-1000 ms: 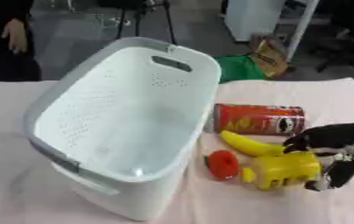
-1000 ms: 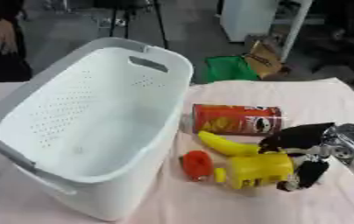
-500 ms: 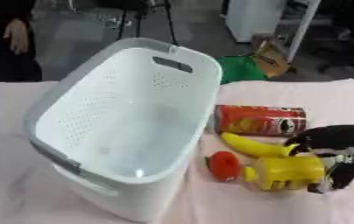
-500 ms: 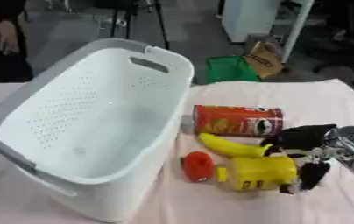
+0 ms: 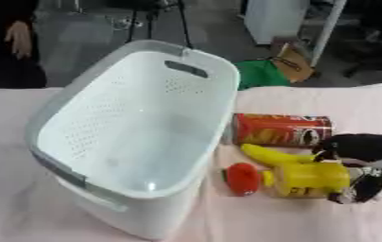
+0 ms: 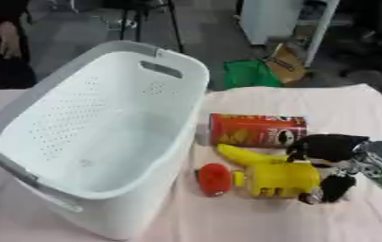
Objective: Pick up objects on the table and place them in the box.
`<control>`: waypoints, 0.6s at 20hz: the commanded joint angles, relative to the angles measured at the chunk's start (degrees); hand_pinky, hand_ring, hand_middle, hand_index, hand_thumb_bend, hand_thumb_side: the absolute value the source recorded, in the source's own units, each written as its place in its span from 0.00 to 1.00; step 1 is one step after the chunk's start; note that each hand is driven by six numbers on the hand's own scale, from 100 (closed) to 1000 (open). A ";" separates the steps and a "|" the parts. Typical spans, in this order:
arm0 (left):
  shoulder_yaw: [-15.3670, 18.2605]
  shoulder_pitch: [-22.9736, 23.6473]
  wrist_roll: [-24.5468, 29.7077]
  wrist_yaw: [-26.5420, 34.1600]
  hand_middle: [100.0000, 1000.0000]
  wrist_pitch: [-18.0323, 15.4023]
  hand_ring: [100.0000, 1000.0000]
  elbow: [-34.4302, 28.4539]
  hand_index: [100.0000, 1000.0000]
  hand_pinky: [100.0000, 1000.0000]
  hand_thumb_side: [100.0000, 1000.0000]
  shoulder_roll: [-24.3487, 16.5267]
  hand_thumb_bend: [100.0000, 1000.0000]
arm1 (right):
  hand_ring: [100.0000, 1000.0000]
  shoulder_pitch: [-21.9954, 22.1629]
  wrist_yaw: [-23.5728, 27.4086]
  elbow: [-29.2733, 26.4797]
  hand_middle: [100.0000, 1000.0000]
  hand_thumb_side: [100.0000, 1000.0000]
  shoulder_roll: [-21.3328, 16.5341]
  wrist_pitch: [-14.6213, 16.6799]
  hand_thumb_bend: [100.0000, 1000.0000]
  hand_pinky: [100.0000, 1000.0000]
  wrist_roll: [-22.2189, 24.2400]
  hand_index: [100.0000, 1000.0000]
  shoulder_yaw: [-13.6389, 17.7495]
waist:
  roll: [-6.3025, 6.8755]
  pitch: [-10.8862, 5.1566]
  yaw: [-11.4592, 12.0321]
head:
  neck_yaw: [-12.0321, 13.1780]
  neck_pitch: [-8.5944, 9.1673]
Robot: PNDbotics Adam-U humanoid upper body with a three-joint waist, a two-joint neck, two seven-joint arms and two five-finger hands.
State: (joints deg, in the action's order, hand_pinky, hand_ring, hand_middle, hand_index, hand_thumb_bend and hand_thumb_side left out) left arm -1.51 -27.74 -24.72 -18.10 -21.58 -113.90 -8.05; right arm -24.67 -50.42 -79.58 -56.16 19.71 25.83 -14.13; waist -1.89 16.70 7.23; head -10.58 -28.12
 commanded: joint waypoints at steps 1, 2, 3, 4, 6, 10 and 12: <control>0.07 -0.87 -0.03 0.26 1.00 0.01 0.94 -0.69 1.00 0.89 1.00 -0.06 0.12 | 1.00 -0.43 -0.23 -0.02 0.90 0.55 -1.40 -0.50 0.26 1.00 -1.19 0.67 0.98 | -0.06 -0.84 -0.13 | 0.20 0.40; 0.07 -0.86 -0.03 0.25 1.00 0.01 0.94 -0.69 1.00 0.89 1.00 -0.06 0.13 | 1.00 -0.40 0.02 0.00 0.89 0.56 -1.41 -0.67 0.24 1.00 -1.56 0.65 1.05 | -0.07 -0.85 -0.14 | 0.23 0.39; 0.07 -0.84 -0.02 0.23 1.00 0.01 0.94 -0.69 1.00 0.89 1.00 -0.06 0.13 | 1.00 -0.38 0.38 0.00 0.89 0.56 -1.44 -0.81 0.23 1.00 -1.92 0.64 1.12 | -0.09 -0.89 -0.17 | 0.29 0.33; 0.07 -0.82 -0.02 0.22 1.00 0.01 0.94 -0.69 1.00 0.89 1.00 -0.06 0.13 | 1.00 -0.34 0.75 -0.01 0.88 0.57 -1.50 -0.91 0.22 1.00 -2.17 0.63 1.15 | -0.11 -0.91 -0.18 | 0.33 0.30; 0.08 -0.77 -0.02 0.18 1.00 0.01 0.94 -0.69 1.00 0.89 1.00 -0.07 0.13 | 1.00 -0.22 1.40 -0.07 0.88 0.56 -1.69 -1.03 0.21 1.00 -2.41 0.62 1.20 | -0.15 -0.97 -0.23 | 0.44 0.19; 0.13 -0.60 -0.05 0.09 1.00 0.04 0.94 -0.69 1.00 0.89 1.00 -0.16 0.13 | 1.00 0.58 2.59 -0.85 0.87 0.56 -2.57 -1.05 0.18 1.00 -2.62 0.61 1.41 | -0.30 -1.14 -0.54 | 0.80 0.06; 0.13 -0.53 -0.07 0.05 1.00 0.04 0.94 -0.69 1.00 0.89 1.00 -0.18 0.13 | 1.00 1.08 3.32 -1.48 0.87 0.56 -3.03 -1.15 0.18 1.00 -2.70 0.59 1.56 | -0.37 -1.20 -0.70 | 0.98 0.07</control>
State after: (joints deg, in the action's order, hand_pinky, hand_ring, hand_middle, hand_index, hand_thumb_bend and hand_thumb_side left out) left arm -1.51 -27.72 -24.72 -18.10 -21.57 -113.90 -8.05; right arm -23.14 -47.85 -80.00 -56.26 18.65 23.46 -13.70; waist -2.22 16.69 6.64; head -9.81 -28.14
